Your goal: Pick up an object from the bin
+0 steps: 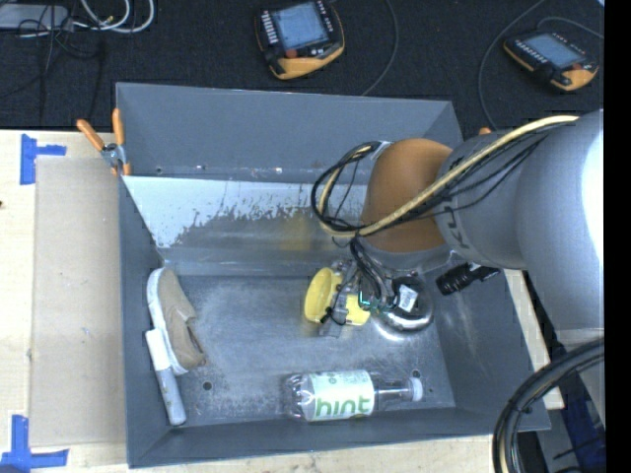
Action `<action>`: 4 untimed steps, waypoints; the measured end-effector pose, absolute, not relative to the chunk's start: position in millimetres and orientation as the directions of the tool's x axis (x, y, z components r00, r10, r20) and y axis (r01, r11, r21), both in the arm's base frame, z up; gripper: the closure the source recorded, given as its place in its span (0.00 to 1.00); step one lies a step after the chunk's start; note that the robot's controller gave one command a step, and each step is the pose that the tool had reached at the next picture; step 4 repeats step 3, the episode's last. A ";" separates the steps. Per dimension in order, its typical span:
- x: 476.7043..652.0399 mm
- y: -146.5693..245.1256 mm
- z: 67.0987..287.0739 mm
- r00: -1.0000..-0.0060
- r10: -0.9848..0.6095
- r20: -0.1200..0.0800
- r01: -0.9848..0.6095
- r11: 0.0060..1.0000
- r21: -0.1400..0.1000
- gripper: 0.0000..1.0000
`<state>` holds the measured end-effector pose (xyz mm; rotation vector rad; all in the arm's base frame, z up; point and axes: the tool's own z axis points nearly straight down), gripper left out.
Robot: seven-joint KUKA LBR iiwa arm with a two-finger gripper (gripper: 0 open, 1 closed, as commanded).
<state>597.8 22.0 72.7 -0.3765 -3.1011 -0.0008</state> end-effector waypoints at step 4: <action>574.7 36.2 236.7 -0.976 0.216 0.011 0.216 0.976 0.001 1.00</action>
Offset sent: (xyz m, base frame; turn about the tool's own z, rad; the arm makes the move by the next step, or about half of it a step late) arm 0.0000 0.0000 0.0000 0.0000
